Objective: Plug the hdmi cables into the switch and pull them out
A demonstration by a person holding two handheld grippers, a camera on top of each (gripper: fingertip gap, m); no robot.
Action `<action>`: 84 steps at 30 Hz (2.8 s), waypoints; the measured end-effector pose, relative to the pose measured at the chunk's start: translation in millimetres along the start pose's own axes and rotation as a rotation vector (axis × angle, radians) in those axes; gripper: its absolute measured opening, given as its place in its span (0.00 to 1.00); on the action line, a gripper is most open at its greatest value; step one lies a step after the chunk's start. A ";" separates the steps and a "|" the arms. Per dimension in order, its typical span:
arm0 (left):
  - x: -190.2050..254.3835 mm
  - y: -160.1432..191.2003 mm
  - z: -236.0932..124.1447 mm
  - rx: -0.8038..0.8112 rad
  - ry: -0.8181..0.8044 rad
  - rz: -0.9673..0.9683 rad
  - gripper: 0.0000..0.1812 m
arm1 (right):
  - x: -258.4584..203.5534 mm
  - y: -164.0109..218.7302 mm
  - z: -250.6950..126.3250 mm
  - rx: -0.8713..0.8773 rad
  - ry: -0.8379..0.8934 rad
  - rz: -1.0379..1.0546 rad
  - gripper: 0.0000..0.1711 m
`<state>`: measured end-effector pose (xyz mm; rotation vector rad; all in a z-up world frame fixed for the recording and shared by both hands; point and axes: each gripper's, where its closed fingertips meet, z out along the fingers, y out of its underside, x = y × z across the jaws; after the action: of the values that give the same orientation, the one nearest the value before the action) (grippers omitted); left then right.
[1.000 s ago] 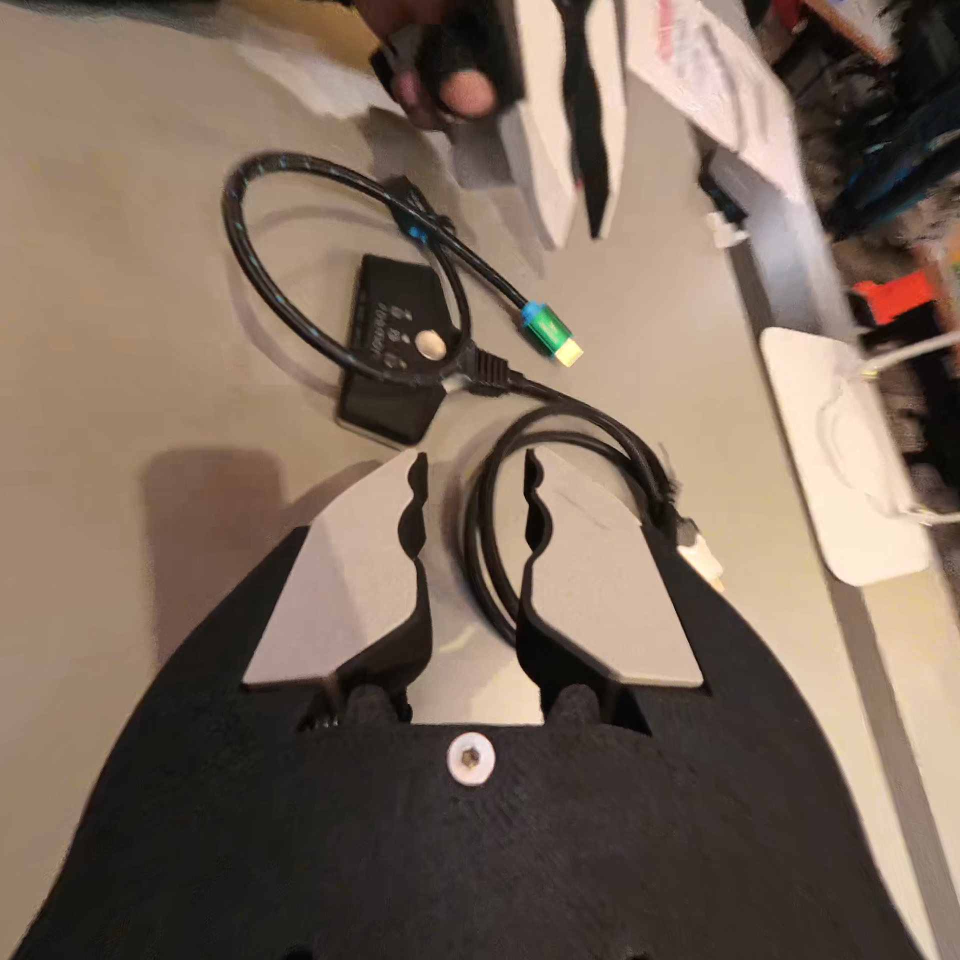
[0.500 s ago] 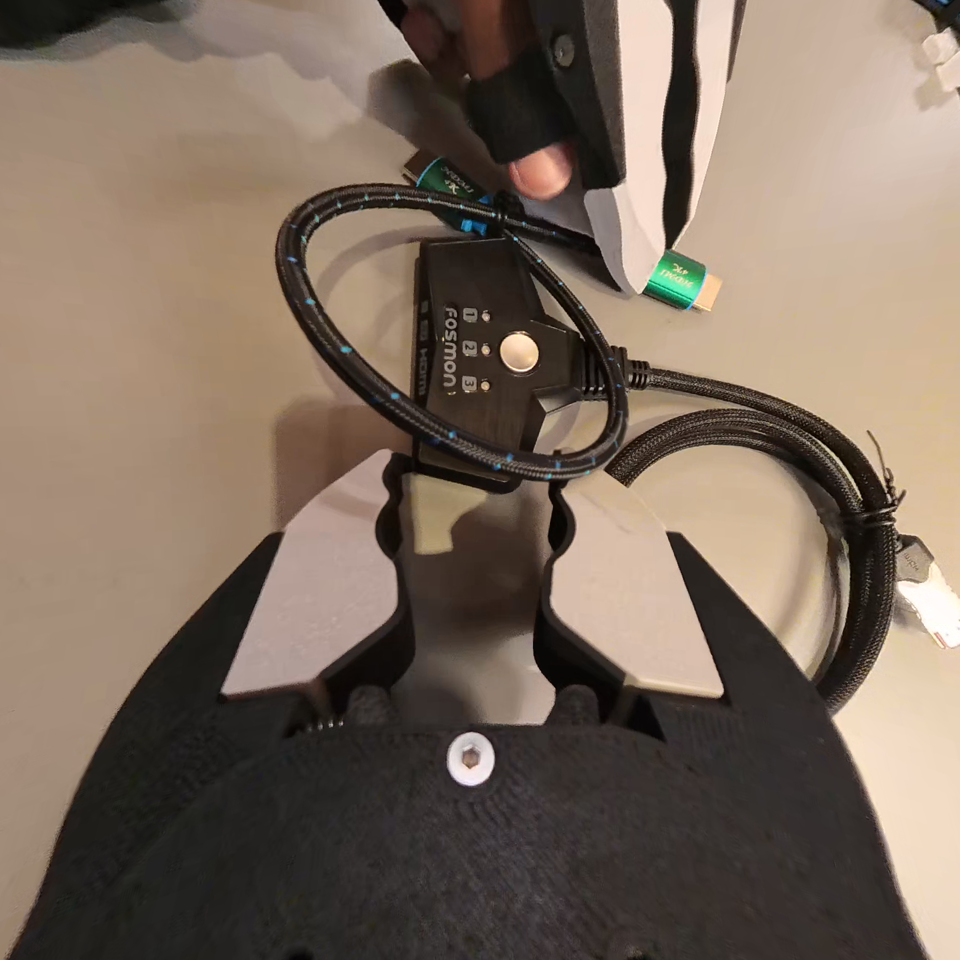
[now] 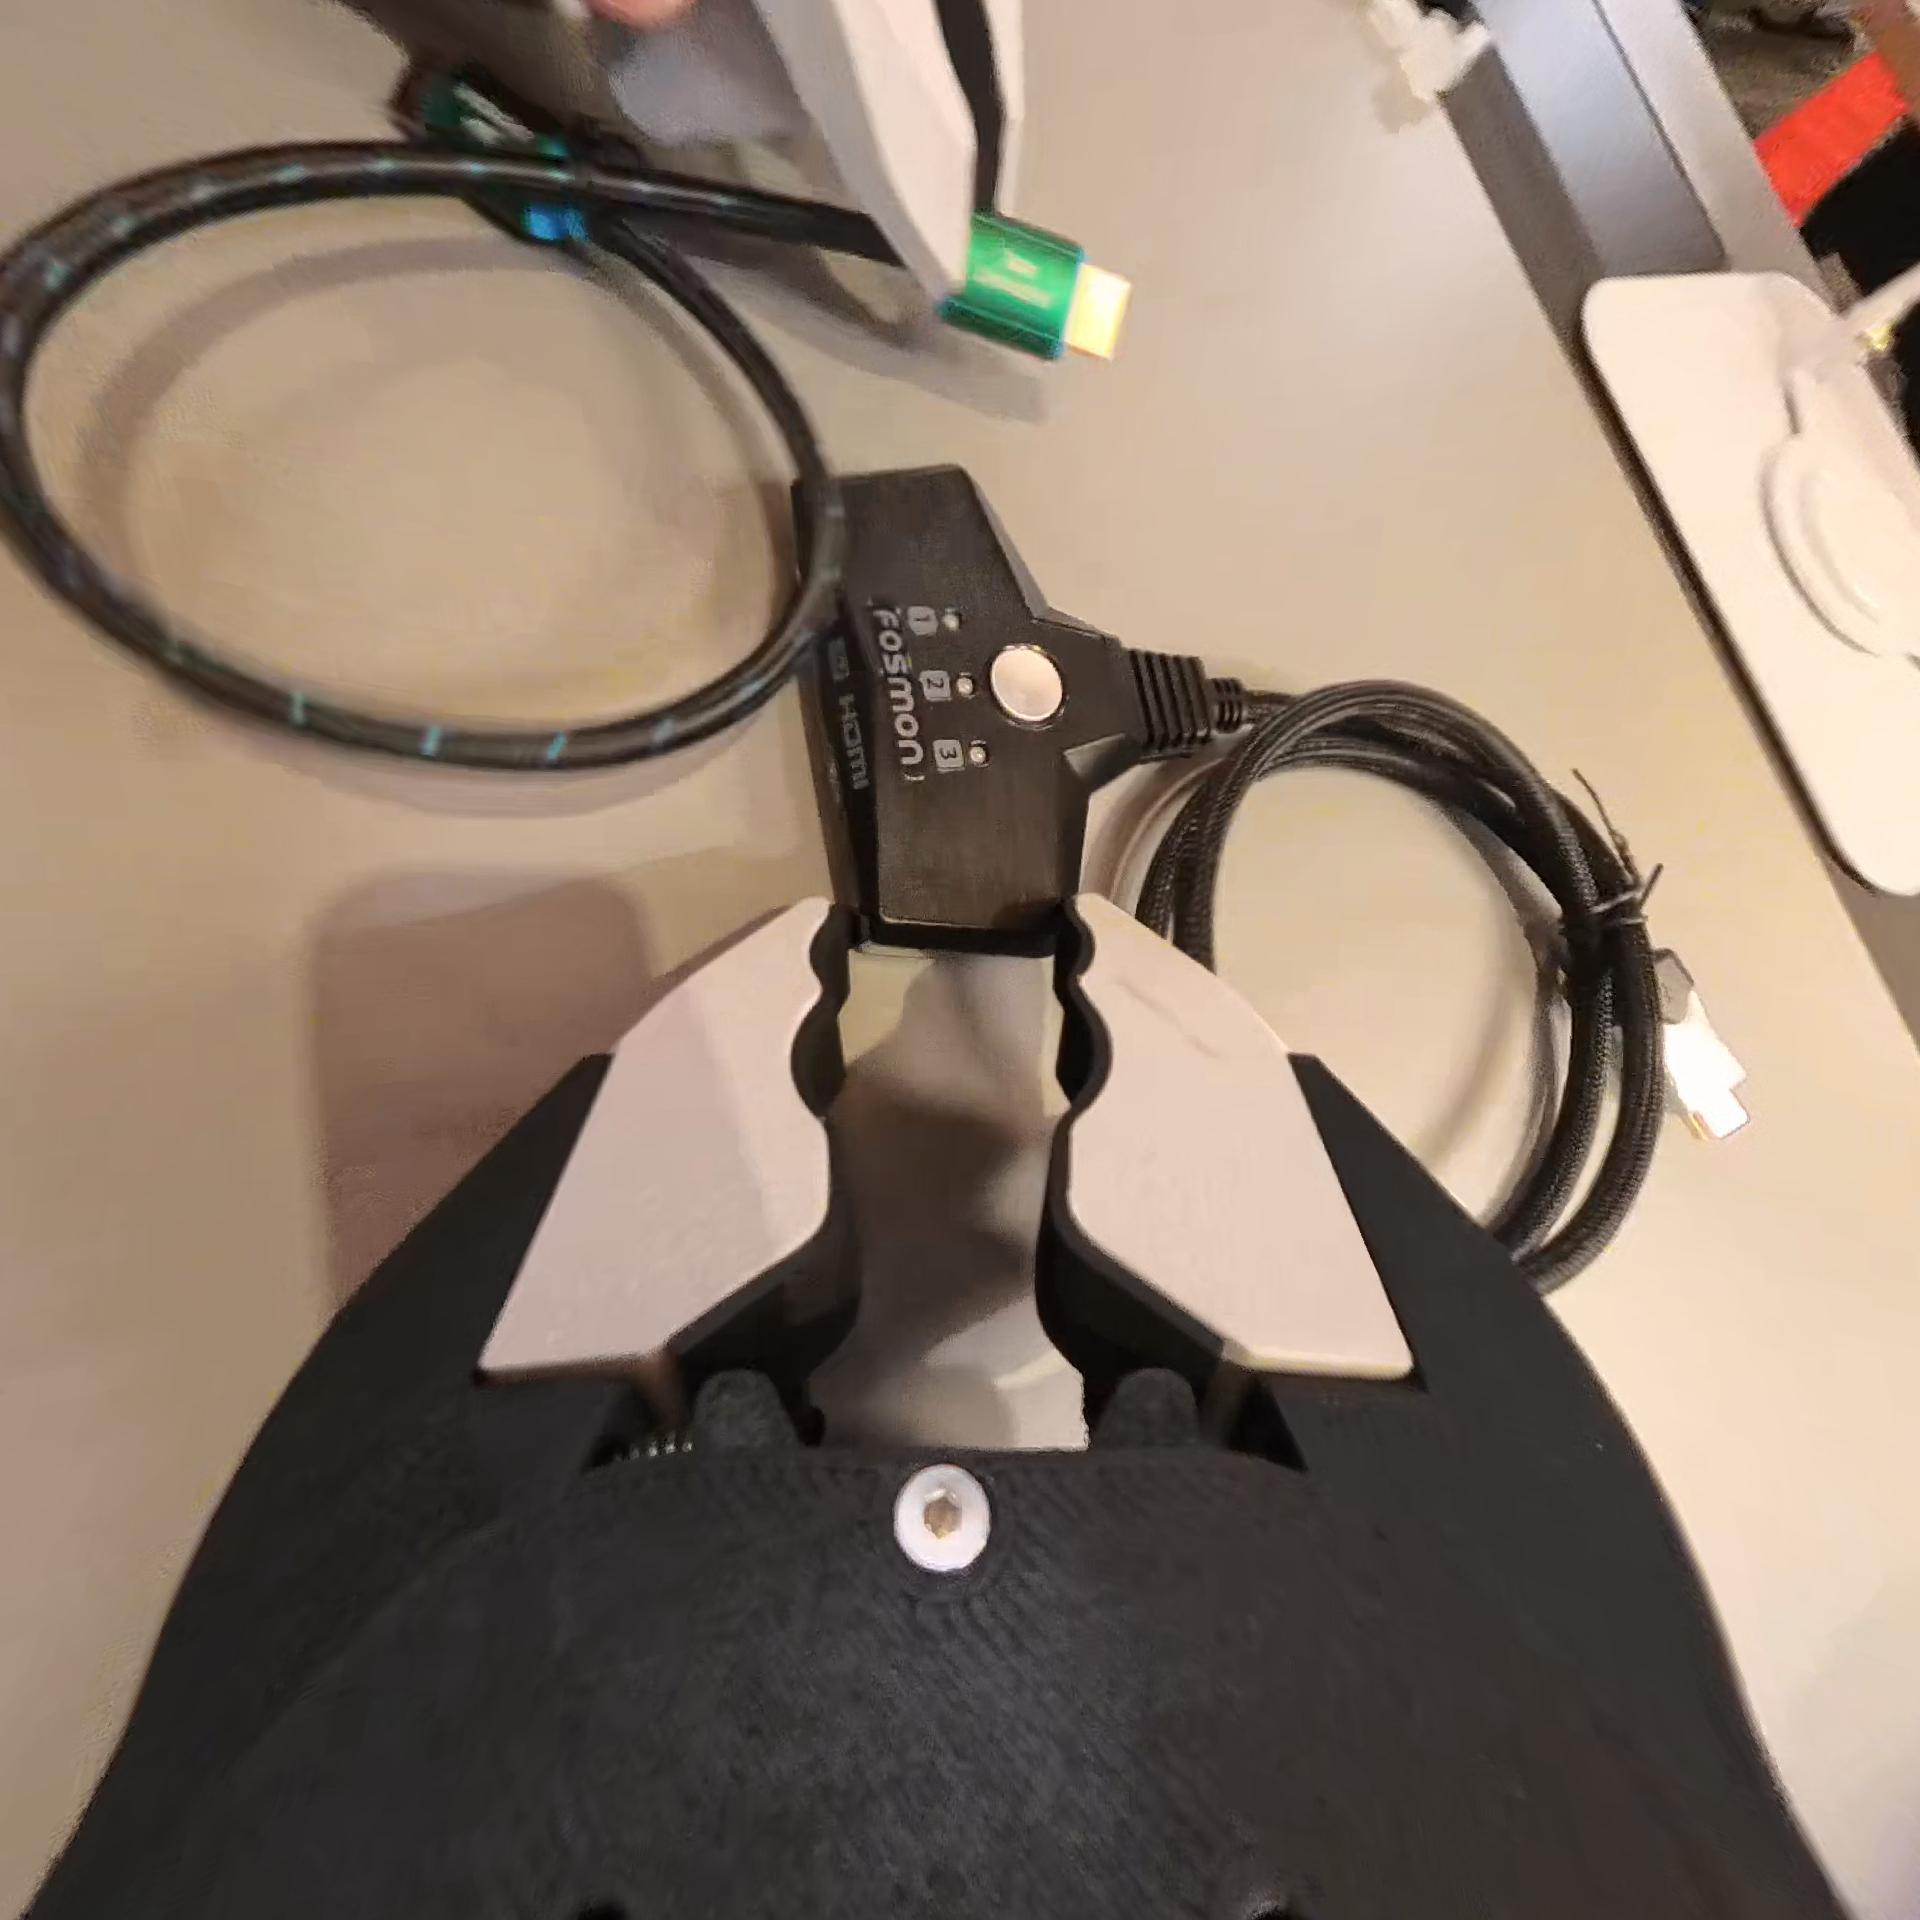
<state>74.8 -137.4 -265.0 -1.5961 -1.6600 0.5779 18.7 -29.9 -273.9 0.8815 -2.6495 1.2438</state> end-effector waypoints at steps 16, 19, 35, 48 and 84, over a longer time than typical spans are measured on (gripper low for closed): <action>28.5 -3.9 -0.4 0.010 0.148 0.018 0.06 | 16.9 -38.7 -20.0 0.237 0.075 -0.195 0.19; 35.6 -3.3 1.7 0.006 0.182 0.014 0.06 | 17.8 -53.3 -12.5 0.266 0.132 -0.360 0.22; 76.1 -8.2 -3.9 0.042 0.385 0.055 0.06 | -3.3 -71.5 39.8 0.215 0.219 -0.621 0.17; 78.5 -5.2 16.3 -0.011 0.339 0.001 0.06 | 12.4 -57.0 35.3 0.138 0.258 -0.492 0.19; 47.9 -12.9 6.8 0.063 0.304 -0.280 0.06 | 39.8 -21.4 30.9 -0.006 -0.167 0.340 0.30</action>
<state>64.0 -90.9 -249.7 -1.3021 -1.5797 0.2279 2.0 -81.7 -267.7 0.5708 -3.0323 1.2743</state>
